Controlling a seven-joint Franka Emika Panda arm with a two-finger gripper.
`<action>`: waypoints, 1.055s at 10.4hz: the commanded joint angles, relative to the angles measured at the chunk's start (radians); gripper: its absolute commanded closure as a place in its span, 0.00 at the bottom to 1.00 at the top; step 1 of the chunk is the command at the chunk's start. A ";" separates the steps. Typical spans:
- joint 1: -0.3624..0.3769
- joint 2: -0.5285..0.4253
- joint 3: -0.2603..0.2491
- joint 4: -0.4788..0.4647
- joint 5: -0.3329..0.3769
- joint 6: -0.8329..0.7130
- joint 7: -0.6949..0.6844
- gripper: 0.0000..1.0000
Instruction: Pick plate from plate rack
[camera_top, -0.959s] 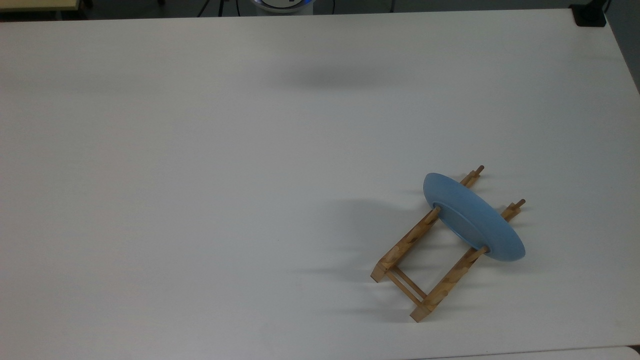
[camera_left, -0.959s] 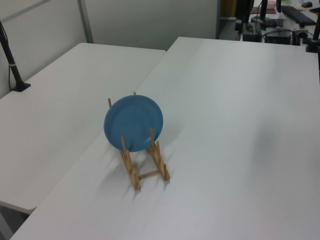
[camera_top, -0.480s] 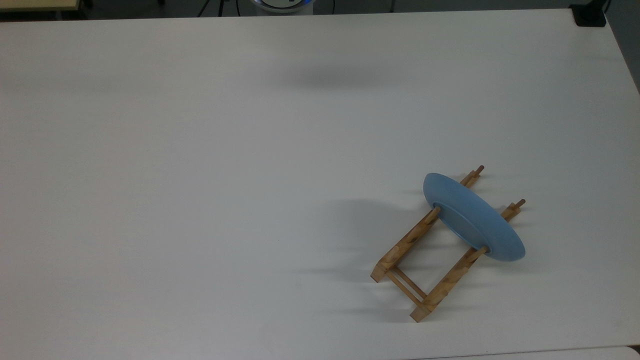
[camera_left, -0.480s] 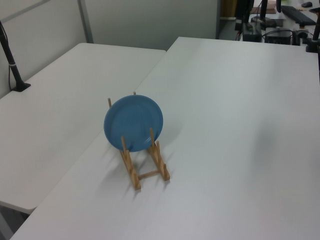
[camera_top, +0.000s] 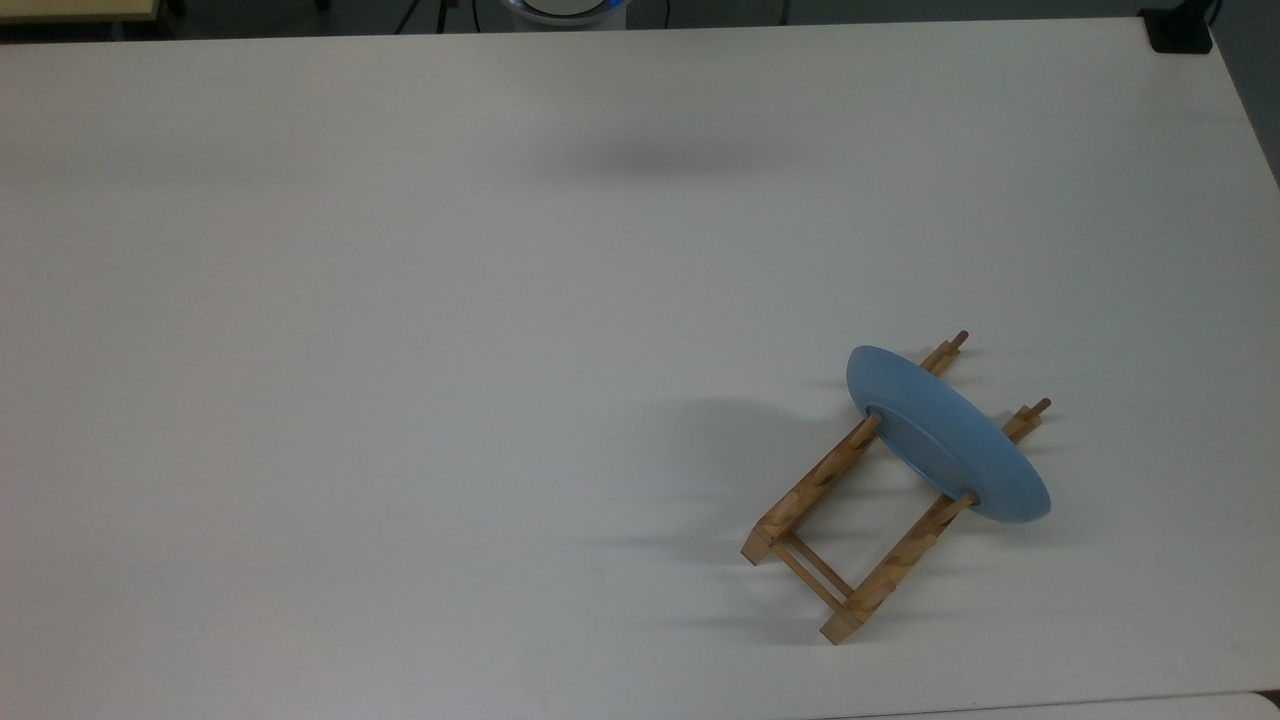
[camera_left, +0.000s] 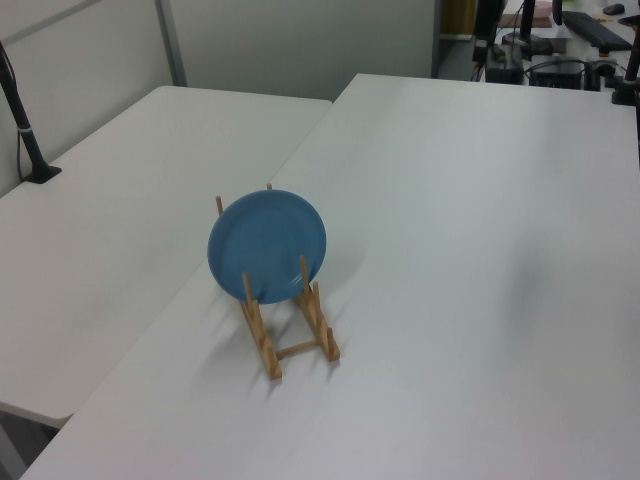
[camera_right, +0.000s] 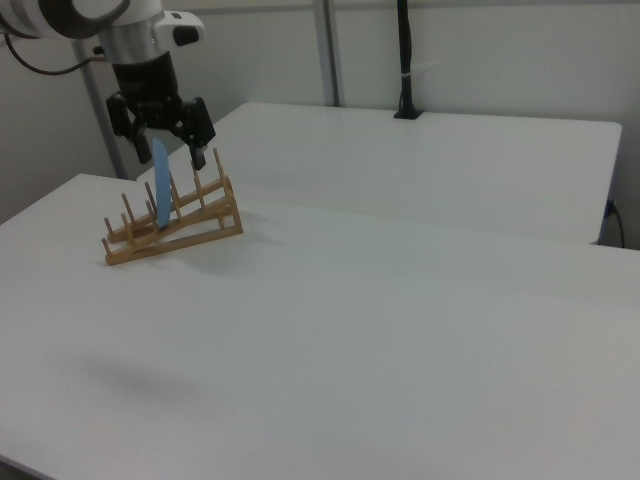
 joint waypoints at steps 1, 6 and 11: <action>0.000 0.009 -0.007 -0.022 -0.002 0.004 -0.253 0.00; 0.083 0.012 0.000 -0.026 -0.002 0.239 -0.247 0.01; 0.296 0.180 0.016 -0.031 -0.219 0.644 0.206 0.03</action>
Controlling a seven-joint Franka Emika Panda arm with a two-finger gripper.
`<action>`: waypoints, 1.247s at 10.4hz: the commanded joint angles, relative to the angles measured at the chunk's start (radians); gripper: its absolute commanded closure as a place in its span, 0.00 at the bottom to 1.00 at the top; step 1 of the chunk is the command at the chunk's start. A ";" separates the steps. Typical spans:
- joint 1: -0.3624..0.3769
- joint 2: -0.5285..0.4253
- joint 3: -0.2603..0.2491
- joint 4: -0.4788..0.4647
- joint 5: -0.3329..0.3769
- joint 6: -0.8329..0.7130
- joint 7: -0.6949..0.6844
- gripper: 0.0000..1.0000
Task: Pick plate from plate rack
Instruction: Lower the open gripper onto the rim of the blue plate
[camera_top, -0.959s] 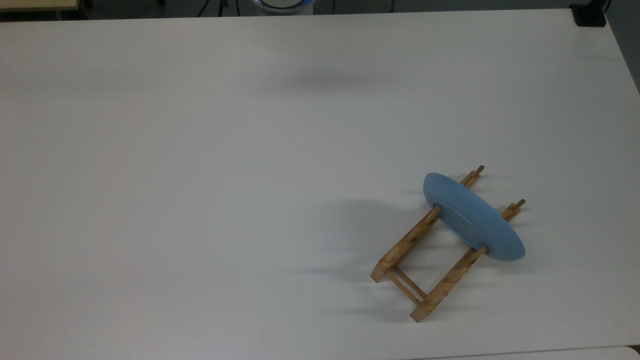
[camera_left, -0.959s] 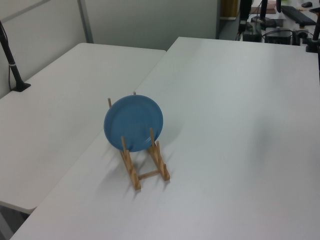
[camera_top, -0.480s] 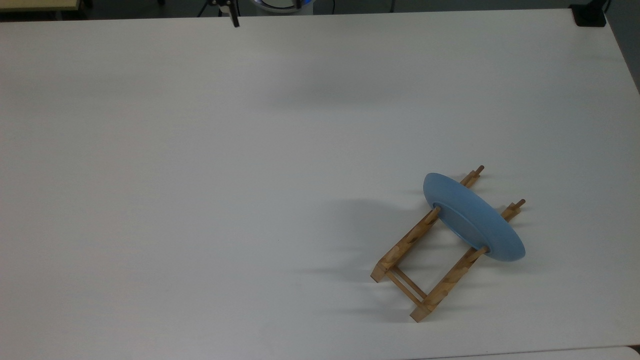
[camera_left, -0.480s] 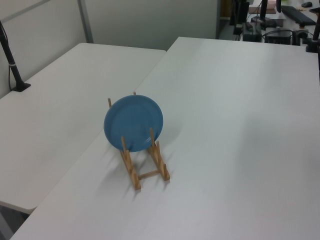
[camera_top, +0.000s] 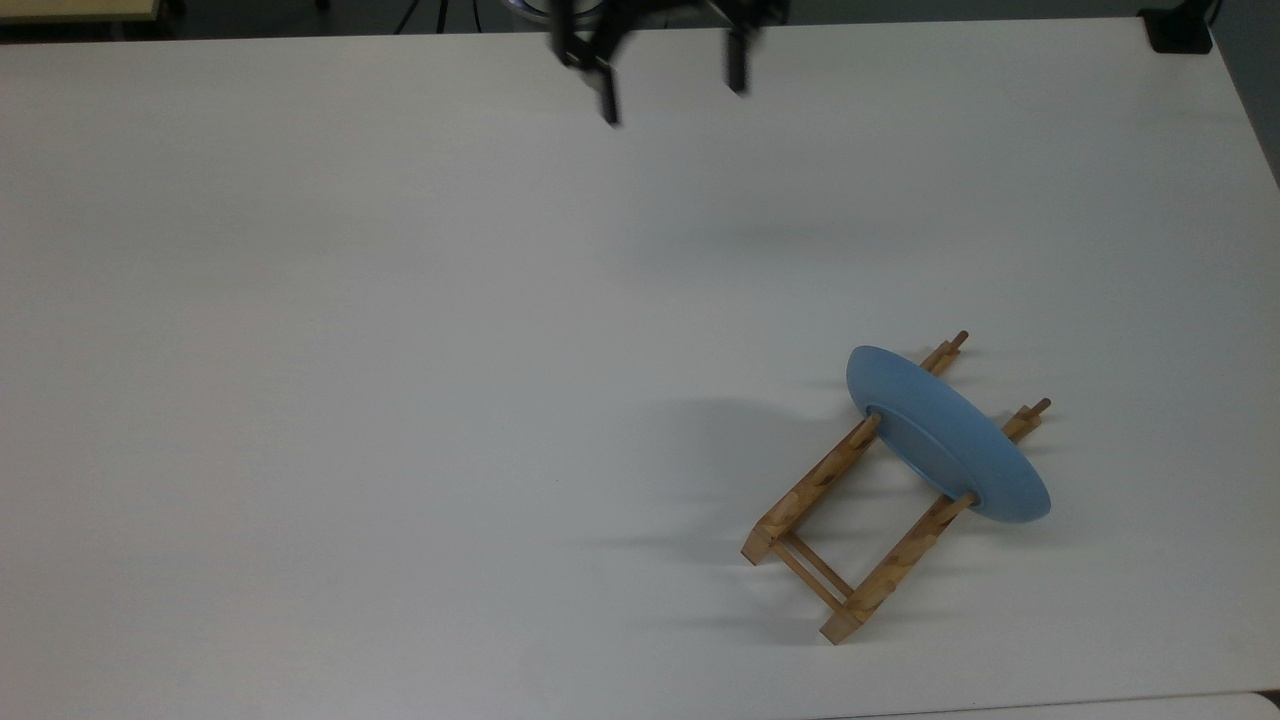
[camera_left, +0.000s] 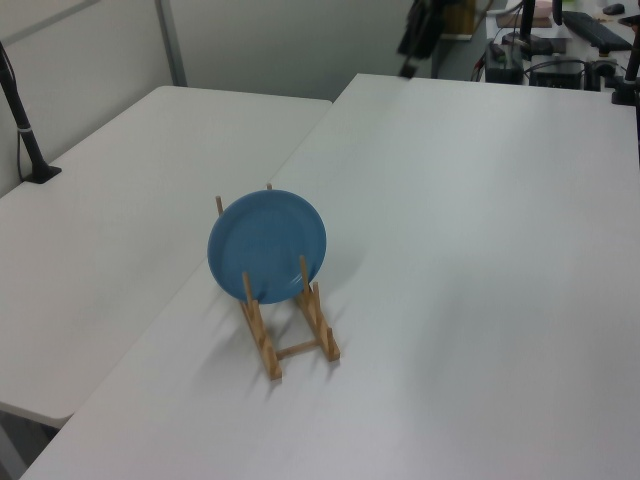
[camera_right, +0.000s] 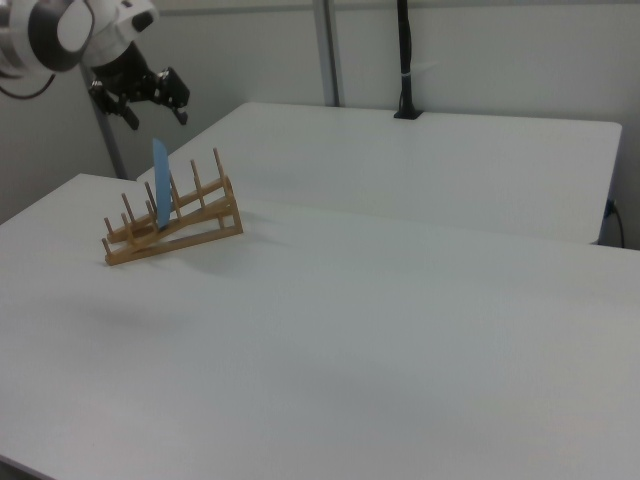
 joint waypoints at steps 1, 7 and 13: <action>0.120 0.124 0.001 0.000 -0.216 0.202 0.283 0.04; 0.234 0.412 0.003 0.123 -0.669 0.311 0.839 0.04; 0.260 0.471 0.003 0.161 -0.688 0.337 0.862 0.53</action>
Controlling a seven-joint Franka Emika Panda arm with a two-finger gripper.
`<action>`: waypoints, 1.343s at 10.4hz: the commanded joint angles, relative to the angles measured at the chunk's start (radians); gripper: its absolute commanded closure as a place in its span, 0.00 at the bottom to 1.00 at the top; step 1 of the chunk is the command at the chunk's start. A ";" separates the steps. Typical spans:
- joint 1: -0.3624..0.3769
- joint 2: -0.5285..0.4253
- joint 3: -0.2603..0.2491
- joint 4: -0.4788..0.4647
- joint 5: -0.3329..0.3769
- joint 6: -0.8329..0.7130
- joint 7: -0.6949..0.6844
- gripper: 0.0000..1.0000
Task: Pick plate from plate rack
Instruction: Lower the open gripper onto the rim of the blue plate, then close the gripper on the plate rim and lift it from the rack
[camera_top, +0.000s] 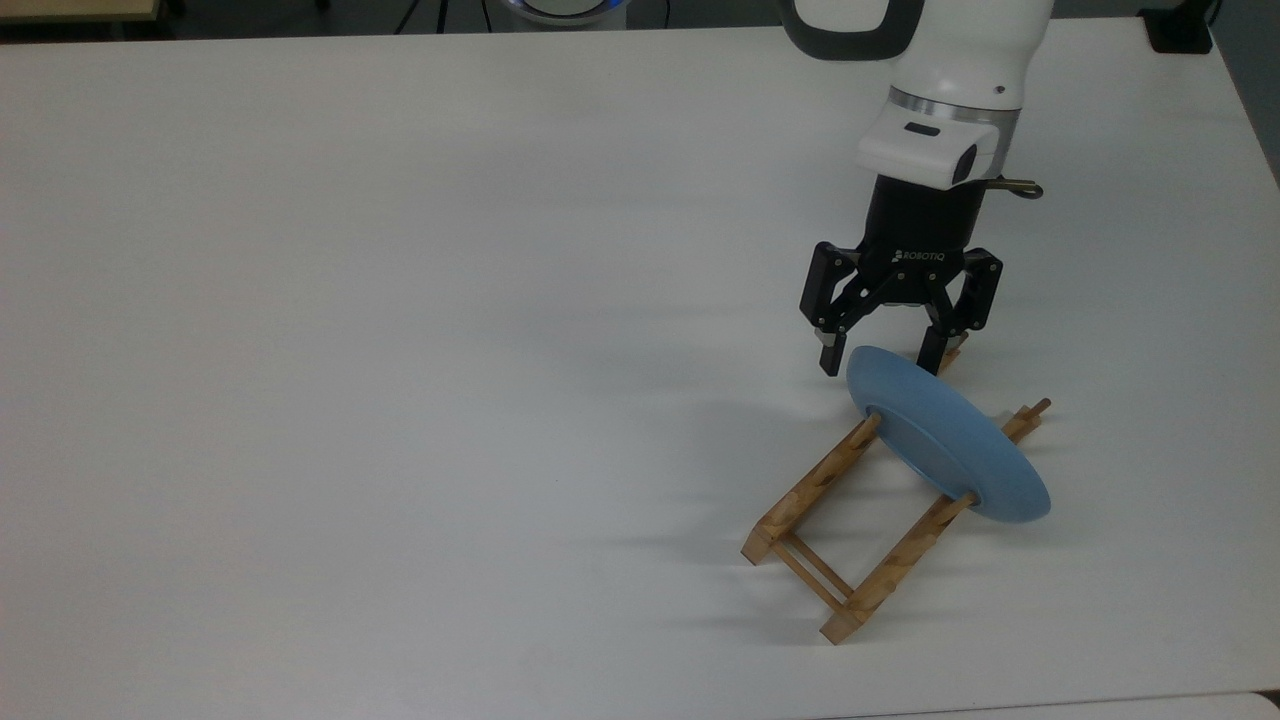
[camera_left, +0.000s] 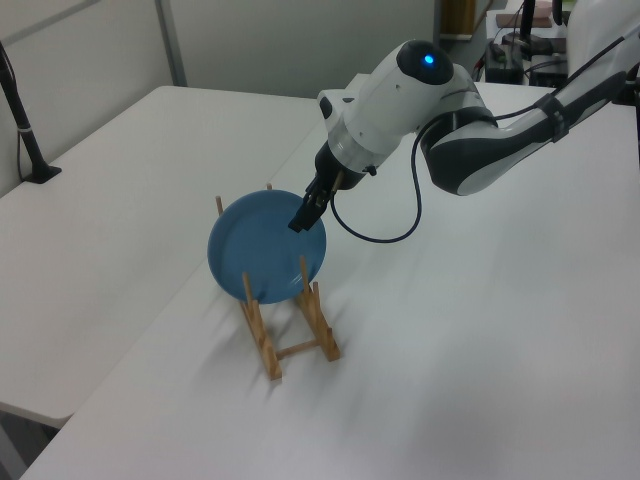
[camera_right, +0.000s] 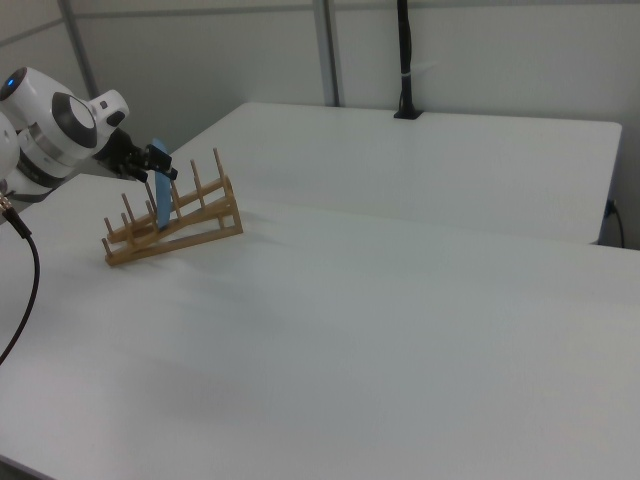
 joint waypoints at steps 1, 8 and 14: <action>0.013 0.014 -0.008 0.016 -0.023 0.020 0.027 0.88; 0.007 -0.044 -0.004 0.013 -0.011 0.018 0.027 1.00; -0.100 -0.227 0.056 0.001 0.319 -0.148 -0.191 1.00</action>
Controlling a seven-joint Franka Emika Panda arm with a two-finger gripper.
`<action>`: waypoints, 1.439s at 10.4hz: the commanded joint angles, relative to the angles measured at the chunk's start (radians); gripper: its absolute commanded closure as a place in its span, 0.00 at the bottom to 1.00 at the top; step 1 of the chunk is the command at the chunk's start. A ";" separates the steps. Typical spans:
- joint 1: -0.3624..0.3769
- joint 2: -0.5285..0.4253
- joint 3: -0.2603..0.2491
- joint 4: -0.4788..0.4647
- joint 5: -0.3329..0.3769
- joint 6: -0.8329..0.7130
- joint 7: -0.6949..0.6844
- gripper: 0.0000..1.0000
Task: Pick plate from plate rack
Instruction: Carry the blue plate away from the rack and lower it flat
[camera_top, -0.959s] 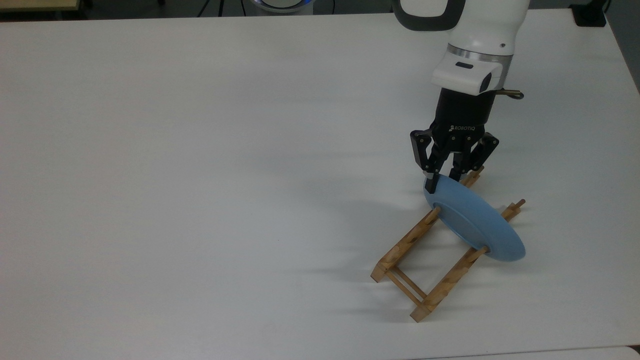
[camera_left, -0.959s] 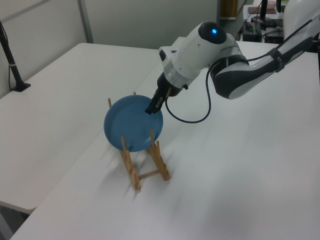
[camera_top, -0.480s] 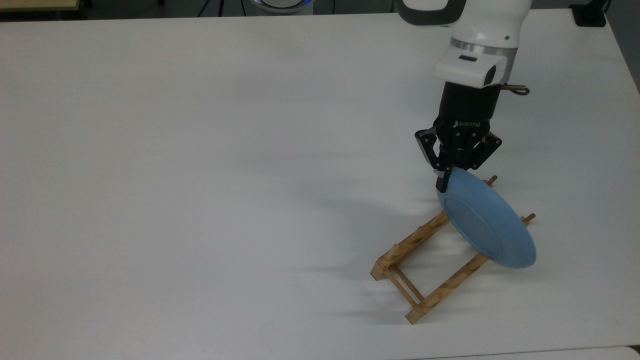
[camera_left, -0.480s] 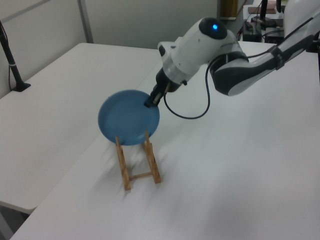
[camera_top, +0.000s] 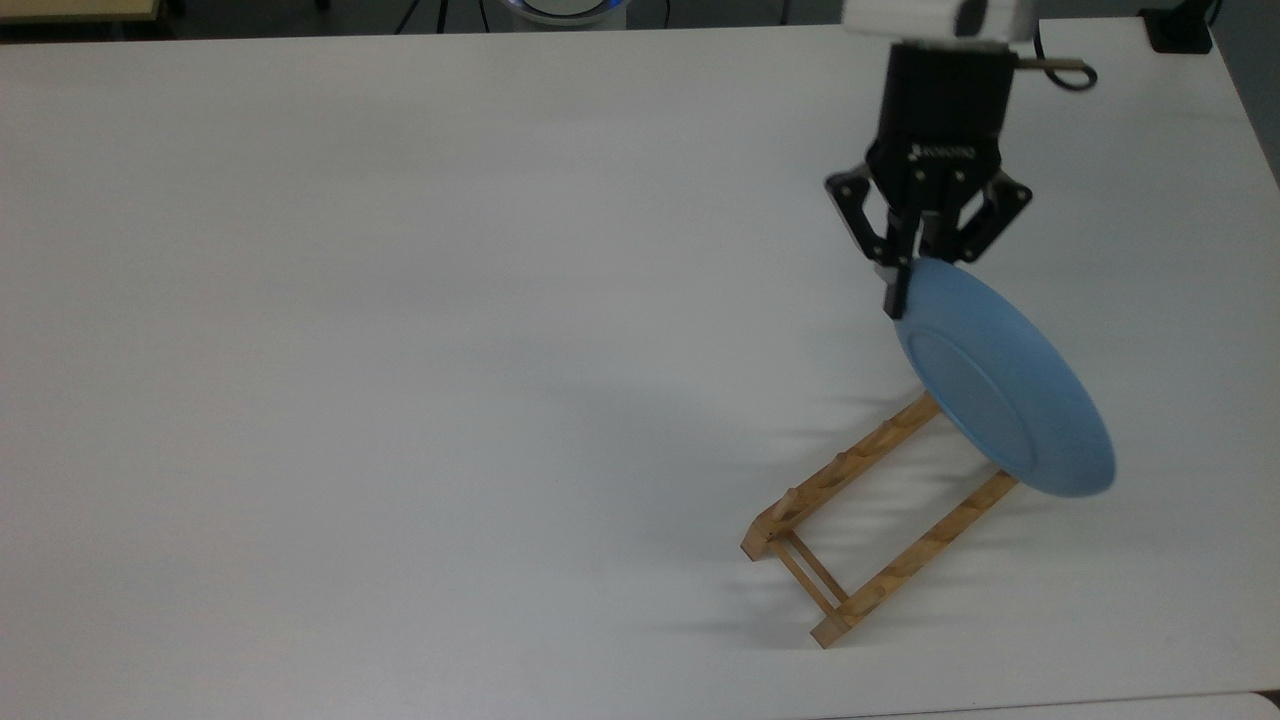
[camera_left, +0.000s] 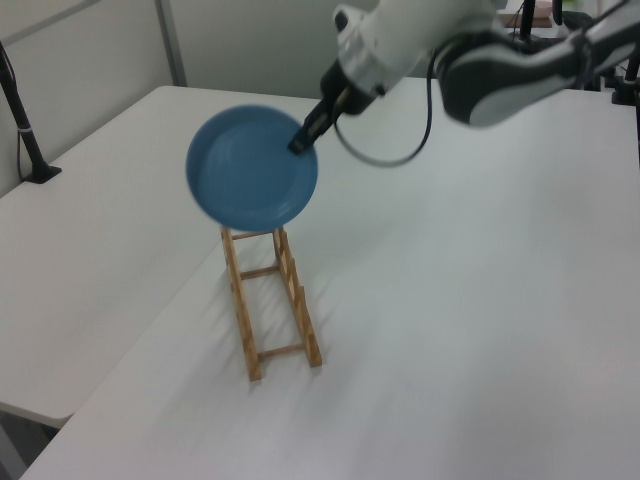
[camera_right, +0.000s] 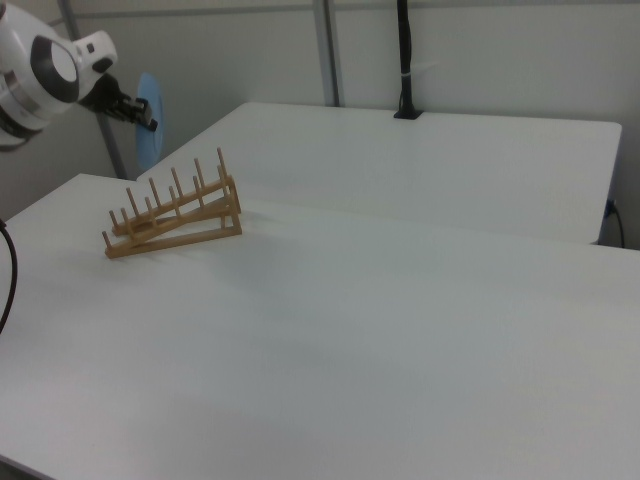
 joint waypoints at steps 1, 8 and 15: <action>-0.069 -0.135 0.017 -0.034 0.296 -0.173 -0.285 1.00; -0.419 -0.360 -0.059 -0.045 0.842 -0.902 -1.009 1.00; -0.664 -0.318 -0.144 -0.442 0.908 -0.786 -1.350 1.00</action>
